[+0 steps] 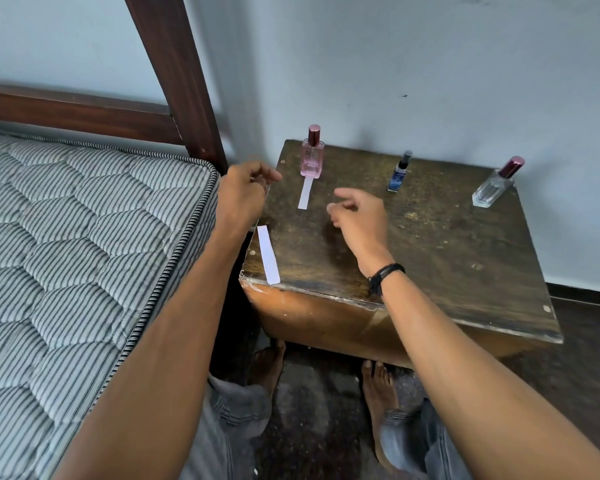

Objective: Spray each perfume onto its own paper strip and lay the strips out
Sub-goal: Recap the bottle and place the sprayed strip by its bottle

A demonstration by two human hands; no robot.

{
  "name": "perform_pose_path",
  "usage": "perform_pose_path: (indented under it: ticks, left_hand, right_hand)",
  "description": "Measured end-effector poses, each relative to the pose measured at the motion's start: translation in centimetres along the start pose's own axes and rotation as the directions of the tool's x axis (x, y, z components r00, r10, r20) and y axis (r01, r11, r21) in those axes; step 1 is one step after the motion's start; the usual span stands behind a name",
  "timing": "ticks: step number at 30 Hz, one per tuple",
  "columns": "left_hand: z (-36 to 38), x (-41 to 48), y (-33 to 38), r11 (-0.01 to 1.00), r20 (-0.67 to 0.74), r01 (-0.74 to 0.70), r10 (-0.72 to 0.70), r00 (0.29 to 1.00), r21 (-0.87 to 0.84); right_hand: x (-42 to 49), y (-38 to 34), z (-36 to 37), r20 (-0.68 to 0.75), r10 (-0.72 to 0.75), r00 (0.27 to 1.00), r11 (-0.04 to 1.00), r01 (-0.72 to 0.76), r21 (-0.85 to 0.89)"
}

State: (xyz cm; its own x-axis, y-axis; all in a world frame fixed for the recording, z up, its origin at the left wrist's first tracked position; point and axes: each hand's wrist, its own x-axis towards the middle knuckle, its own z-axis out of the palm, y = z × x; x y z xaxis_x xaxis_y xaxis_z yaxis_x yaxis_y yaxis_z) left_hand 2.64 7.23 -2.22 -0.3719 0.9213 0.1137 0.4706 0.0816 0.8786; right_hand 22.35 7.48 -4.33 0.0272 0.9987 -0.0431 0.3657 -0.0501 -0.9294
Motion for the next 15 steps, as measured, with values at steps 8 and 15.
perform_pose_path:
  ticks: [8, 15]
  left_hand:
    - [-1.4, -4.8, -0.9, 0.993, 0.012, 0.080, -0.082, 0.997, 0.081]
    - [-2.8, -5.0, -1.1, 0.988, -0.044, 0.109, -0.105, 0.993, 0.105]
  right_hand:
    - [-5.0, -0.3, -1.5, 0.162, -0.042, 0.986, 0.996, 0.054, -0.070]
    - [-5.8, -1.4, -0.8, 0.342, -0.193, 0.920, 0.916, 0.293, -0.273]
